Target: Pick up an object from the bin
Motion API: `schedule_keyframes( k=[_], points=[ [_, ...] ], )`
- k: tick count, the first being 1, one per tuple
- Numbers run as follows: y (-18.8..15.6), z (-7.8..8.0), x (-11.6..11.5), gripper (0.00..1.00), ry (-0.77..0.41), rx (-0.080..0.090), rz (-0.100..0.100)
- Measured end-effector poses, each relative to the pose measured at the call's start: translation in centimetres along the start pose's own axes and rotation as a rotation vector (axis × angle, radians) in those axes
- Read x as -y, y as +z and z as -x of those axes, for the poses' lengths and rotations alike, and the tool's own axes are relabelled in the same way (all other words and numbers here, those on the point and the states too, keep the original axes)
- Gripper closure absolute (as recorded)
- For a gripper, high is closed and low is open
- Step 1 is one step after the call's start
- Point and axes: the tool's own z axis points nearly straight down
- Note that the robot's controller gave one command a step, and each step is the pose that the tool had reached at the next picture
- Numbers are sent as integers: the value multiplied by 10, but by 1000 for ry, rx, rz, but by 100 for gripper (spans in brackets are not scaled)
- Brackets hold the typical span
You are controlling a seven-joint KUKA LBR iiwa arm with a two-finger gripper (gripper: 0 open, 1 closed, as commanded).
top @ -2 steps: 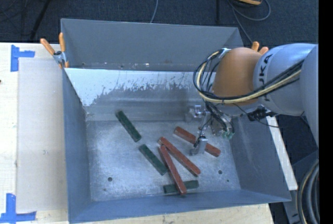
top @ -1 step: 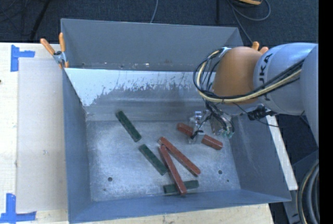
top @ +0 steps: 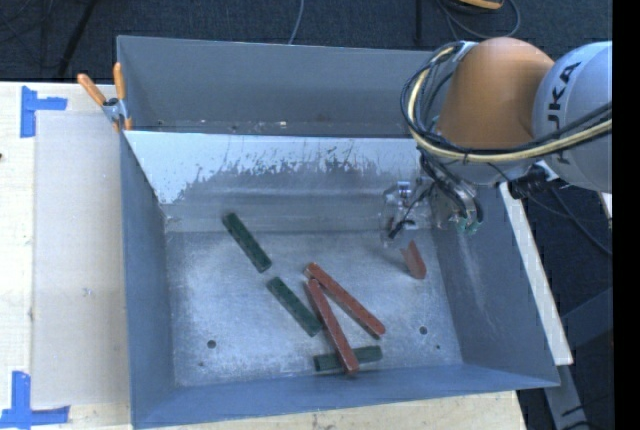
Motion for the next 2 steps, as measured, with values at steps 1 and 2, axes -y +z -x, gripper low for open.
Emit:
schedule_keyframes(
  k=[1, 2],
  points=[
    [5, -1, 0, 0, 1, -7, 0],
    [106, 4, 9, 0, 230, -16, 0]
  ],
)
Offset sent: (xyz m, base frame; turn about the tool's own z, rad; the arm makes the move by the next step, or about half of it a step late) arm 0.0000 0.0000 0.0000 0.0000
